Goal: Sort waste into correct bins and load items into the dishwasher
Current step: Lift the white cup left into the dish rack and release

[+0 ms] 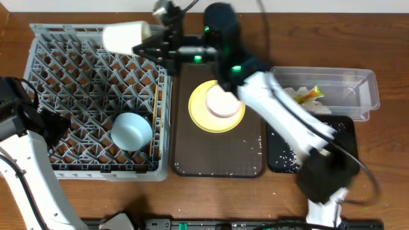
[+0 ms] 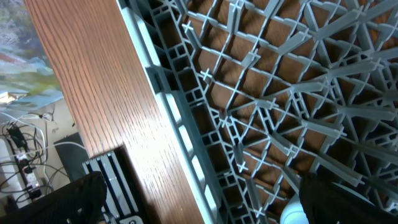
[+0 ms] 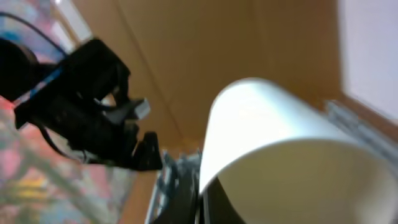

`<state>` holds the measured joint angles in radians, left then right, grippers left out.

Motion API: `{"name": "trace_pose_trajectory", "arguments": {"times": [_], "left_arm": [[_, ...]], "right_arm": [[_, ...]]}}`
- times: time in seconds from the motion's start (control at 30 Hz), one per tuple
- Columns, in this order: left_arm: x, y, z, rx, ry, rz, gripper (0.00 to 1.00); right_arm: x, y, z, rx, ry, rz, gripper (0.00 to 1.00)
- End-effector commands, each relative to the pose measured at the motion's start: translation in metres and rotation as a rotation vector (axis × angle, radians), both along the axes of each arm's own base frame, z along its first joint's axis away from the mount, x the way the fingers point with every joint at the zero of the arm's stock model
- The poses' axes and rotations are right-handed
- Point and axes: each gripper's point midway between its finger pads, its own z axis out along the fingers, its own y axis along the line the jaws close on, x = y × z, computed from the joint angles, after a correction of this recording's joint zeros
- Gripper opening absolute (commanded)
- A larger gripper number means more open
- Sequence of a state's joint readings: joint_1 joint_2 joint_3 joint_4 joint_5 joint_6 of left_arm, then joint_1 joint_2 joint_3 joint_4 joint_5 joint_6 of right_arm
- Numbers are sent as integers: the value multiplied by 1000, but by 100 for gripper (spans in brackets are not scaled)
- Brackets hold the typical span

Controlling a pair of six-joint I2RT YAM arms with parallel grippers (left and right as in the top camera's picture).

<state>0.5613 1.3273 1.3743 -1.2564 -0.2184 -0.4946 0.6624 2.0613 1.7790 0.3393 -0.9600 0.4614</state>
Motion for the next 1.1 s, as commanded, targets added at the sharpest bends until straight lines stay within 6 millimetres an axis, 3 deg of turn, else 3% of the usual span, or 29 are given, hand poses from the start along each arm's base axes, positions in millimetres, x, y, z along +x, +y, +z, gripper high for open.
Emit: {"name": "trace_pose_trajectory", "arguments": {"times": [0.0,0.03,0.17,0.37,0.83,1.07], "left_arm": [[-2,2,2,10,2,8,100],[-2,2,2,10,1,8,100],[-2,2,2,10,1,8,100],[-2,2,2,10,2,8,100],[-2,2,2,10,2,8,100],[-2,2,2,9,2,8,100]], "right_arm": [[-17,30,-60,-30,285,170,1],[-18,34,-65,-19,289,178,1],[-21,58,-117,27,308,211,1],[-19,66,-167,-26,383,206,1],[-14,52,-197,-148,527,229,1],[-9,41,-191,-146,521,250,1]]}}
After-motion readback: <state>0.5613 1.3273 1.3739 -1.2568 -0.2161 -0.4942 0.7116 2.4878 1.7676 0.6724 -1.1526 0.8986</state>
